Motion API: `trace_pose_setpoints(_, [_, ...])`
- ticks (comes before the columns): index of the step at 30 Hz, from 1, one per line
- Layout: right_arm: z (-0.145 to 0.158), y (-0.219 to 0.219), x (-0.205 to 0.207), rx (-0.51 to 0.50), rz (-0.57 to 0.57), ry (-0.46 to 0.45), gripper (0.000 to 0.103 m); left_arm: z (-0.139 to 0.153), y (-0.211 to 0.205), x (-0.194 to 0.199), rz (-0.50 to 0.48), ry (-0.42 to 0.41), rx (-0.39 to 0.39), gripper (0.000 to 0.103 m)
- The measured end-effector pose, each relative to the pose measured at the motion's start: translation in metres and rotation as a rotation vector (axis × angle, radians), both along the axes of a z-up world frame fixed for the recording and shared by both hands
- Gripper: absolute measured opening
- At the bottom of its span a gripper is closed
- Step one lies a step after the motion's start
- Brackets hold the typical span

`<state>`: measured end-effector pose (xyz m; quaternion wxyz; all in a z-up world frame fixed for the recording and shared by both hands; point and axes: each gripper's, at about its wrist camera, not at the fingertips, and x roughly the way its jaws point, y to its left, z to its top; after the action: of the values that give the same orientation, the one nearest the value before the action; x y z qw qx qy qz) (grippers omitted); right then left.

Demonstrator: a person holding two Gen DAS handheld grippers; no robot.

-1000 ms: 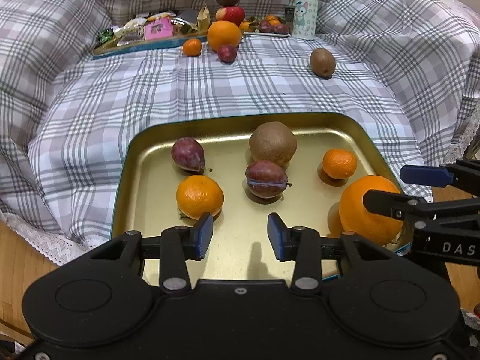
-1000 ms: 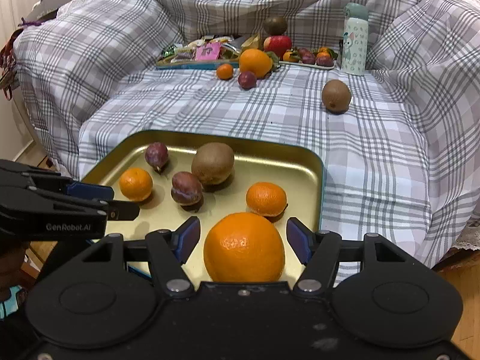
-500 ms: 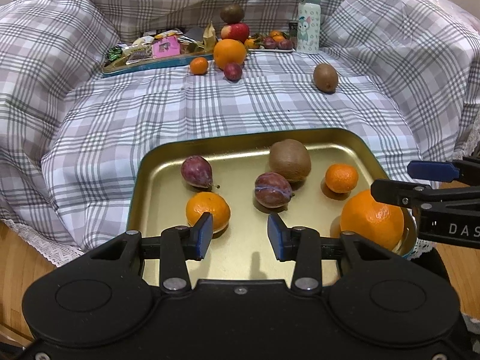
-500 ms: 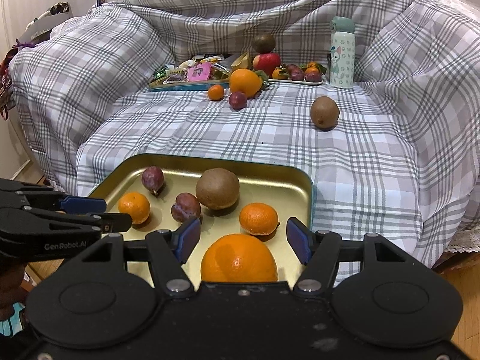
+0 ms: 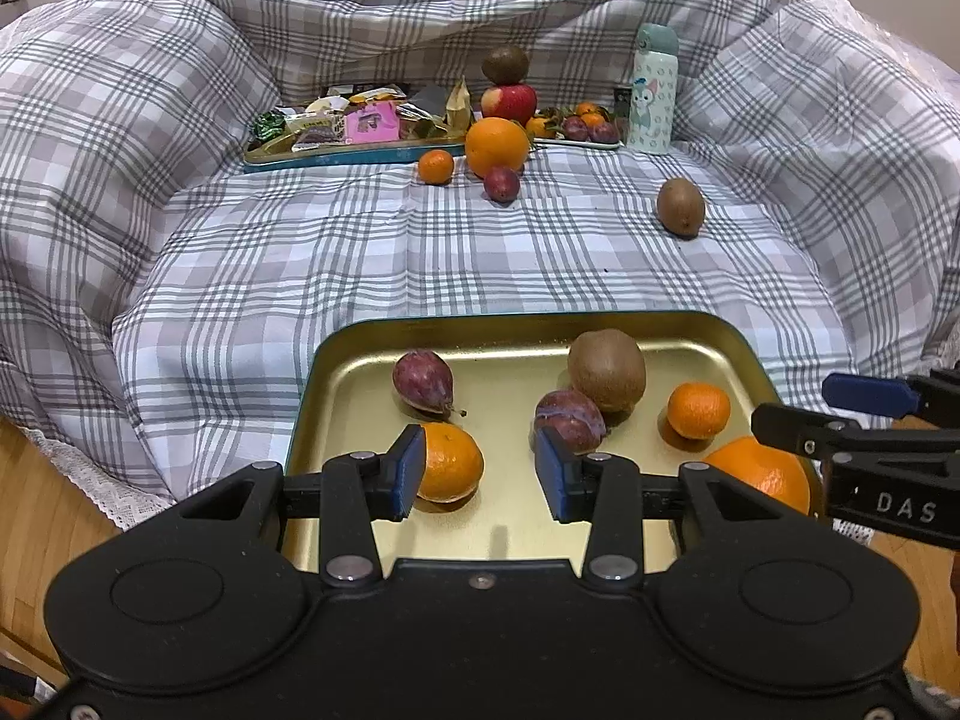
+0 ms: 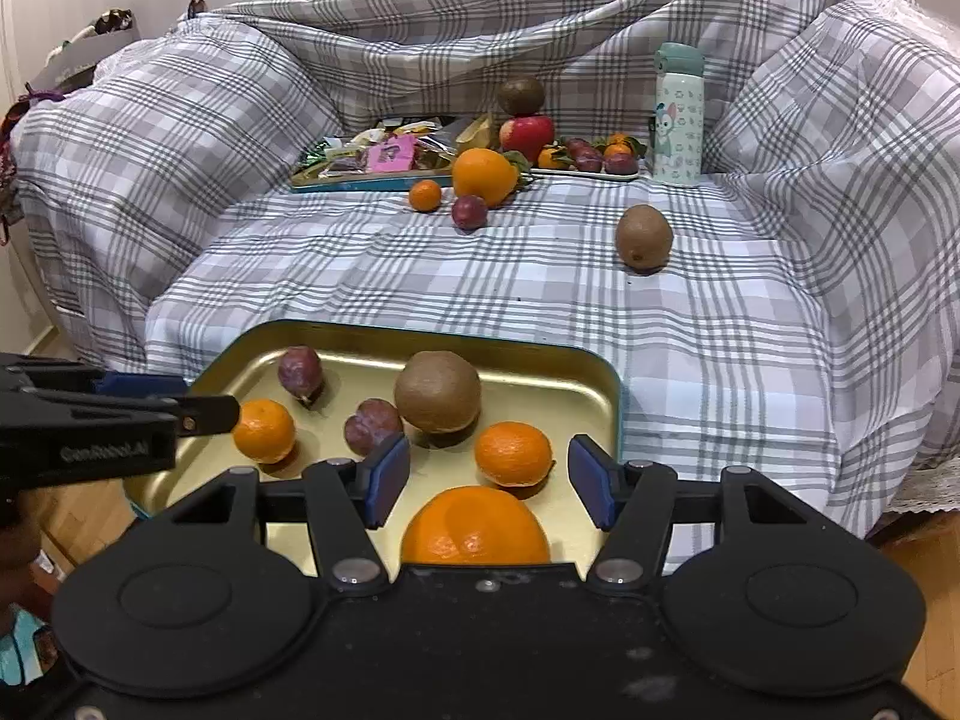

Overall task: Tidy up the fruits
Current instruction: 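Release the plum with the left tool while the right tool releases the orange, then move both open tools back from the tray toward the remaining fruit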

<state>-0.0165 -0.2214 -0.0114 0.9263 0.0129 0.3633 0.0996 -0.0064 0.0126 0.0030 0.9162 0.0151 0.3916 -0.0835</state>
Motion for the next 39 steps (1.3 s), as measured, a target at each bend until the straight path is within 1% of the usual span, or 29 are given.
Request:
trace_pose_setpoints(3, [-0.001, -0.002, 0.002, 0.006, -0.005, 0.014, 0.063, 0.001, 0.002, 0.002, 0.009, 0.003, -0.011, 0.049])
trace_pose_setpoints(6, [-0.001, -0.005, 0.003, 0.024, -0.016, 0.027, 0.062, 0.002, 0.003, 0.003, -0.002, 0.015, -0.023, 0.049])
trace_pose_setpoints(9, [-0.001, -0.004, 0.003, 0.018, -0.023, 0.019, 0.060, 0.003, 0.003, 0.002, 0.004, 0.005, -0.022, 0.049])
trace_pose_setpoints(12, [-0.001, -0.004, 0.003, 0.019, -0.032, 0.006, 0.059, 0.004, 0.003, 0.003, 0.004, 0.006, -0.022, 0.049])
trace_pose_setpoints(19, [-0.001, -0.001, 0.007, 0.028, -0.034, 0.009, 0.057, 0.004, 0.005, 0.006, 0.018, 0.004, -0.027, 0.049])
trace_pose_setpoints(26, [-0.002, 0.000, 0.010, 0.037, -0.056, 0.026, 0.056, 0.006, 0.004, 0.009, 0.016, -0.005, -0.010, 0.049])
trace_pose_setpoints(33, [-0.002, 0.001, 0.019, 0.049, -0.035, 0.059, 0.052, 0.010, 0.003, 0.015, 0.007, -0.019, 0.000, 0.049])
trace_pose_setpoints(39, [0.003, 0.007, 0.026, 0.012, -0.013, 0.021, 0.052, 0.016, 0.003, 0.024, 0.004, -0.044, 0.008, 0.049])
